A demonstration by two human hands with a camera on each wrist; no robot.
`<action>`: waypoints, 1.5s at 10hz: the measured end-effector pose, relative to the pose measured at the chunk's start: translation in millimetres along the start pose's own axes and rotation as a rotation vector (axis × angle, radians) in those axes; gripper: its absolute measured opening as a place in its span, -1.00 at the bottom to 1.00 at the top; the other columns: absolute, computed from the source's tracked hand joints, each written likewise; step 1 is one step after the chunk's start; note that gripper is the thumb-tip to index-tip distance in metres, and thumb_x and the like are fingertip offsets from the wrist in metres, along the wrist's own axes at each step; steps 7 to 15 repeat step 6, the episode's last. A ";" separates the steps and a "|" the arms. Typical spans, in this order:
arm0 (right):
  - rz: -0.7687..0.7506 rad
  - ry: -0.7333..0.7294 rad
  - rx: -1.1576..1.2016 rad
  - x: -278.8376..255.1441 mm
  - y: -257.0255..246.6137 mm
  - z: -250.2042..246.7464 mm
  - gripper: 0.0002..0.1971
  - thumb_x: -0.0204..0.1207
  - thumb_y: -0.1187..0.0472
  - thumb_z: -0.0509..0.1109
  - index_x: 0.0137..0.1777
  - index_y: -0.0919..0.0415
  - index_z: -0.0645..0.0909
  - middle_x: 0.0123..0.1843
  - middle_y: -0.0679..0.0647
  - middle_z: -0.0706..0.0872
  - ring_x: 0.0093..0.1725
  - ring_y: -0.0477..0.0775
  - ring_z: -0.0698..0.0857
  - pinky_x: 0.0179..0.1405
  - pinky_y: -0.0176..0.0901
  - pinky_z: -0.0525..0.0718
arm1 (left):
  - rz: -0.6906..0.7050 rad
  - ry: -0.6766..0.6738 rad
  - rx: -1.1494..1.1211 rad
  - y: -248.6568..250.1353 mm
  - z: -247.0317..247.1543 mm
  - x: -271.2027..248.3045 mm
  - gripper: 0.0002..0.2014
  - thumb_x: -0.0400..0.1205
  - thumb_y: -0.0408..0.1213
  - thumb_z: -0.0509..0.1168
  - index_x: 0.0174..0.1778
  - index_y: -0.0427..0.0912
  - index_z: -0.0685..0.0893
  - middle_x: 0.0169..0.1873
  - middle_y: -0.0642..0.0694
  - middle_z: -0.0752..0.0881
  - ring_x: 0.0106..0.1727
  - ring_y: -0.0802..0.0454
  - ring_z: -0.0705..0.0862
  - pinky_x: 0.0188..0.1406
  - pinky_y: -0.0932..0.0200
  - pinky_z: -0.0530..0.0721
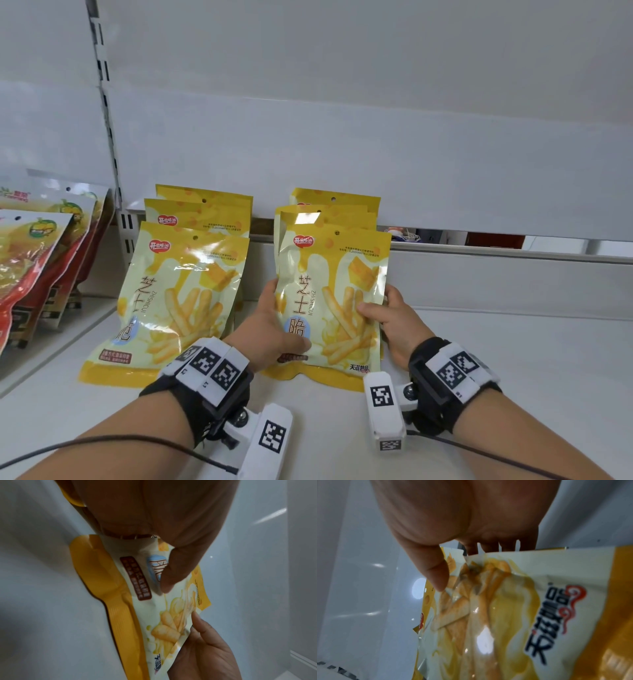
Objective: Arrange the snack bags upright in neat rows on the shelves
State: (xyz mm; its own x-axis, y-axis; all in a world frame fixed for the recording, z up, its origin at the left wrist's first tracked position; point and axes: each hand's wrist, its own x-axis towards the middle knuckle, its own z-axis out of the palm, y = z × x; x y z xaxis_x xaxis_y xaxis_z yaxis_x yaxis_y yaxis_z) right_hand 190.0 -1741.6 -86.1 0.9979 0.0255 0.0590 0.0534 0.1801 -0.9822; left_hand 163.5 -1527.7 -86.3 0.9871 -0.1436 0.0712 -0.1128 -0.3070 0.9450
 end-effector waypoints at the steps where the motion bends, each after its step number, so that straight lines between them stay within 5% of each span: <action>1: -0.010 -0.036 -0.038 0.2 -0.4 -0.1 -0.35 0.42 0.37 0.49 0.46 0.10 0.32 0.20 0.09 0.69 0.13 0.13 0.71 0.01 0.02 0.72 | 0.007 -0.001 0.006 2.4 -0.7 0.4 0.08 0.33 -0.48 0.57 0.59 0.19 0.03 0.14 -0.10 0.68 0.02 -0.15 0.77 0.03 -0.21 0.76; 3: -0.054 -0.022 -0.032 2.1 -1.5 -3.1 -0.11 0.18 0.26 0.59 0.52 0.02 0.25 0.21 0.02 0.67 0.07 -0.02 0.72 -0.28 -0.25 0.73 | 0.008 0.036 0.010 0.2 -6.5 2.8 0.15 0.32 -0.38 0.60 0.62 0.23 -0.06 0.20 -0.02 0.63 0.08 -0.02 0.73 0.04 -0.06 0.76; 4: -0.070 0.014 -0.080 0.7 -6.6 -4.6 -0.06 0.21 0.18 0.59 0.57 -0.01 0.18 0.34 0.08 0.60 0.15 -0.02 0.67 -0.22 -0.39 0.65 | 0.005 0.083 0.041 0.6 -10.4 2.7 0.19 0.32 -0.28 0.63 0.65 0.15 -0.11 0.45 -0.11 0.42 0.36 -0.06 0.50 0.31 -0.13 0.60; 5: -0.108 0.091 -0.133 3.5 -18.6 -6.5 -0.14 0.36 0.11 0.54 0.59 0.00 0.13 0.48 0.13 0.42 0.36 0.07 0.49 0.17 -0.19 0.40 | 0.096 0.192 0.010 3.8 -16.2 2.3 0.05 0.41 -0.20 0.57 0.65 0.12 -0.02 0.51 -0.12 0.35 0.48 -0.05 0.38 0.43 -0.04 0.42; 6: -0.222 0.301 -0.126 -0.7 -41.4 -8.8 -0.42 0.48 0.07 0.44 0.46 0.08 0.33 0.35 0.08 0.50 0.24 0.01 0.47 0.16 -0.09 0.35 | 0.243 0.331 -0.146 16.4 -26.7 -6.6 -0.17 0.49 -0.21 0.49 0.58 0.17 0.16 0.42 -0.06 0.43 0.44 0.03 0.40 0.38 0.04 0.40; 15: -0.222 0.301 -0.126 -0.7 -41.4 -8.8 -0.42 0.48 0.07 0.44 0.46 0.08 0.33 0.35 0.08 0.50 0.24 0.01 0.47 0.16 -0.09 0.35 | 0.243 0.331 -0.146 16.4 -26.7 -6.6 -0.17 0.49 -0.21 0.49 0.58 0.17 0.16 0.42 -0.06 0.43 0.44 0.03 0.40 0.38 0.04 0.40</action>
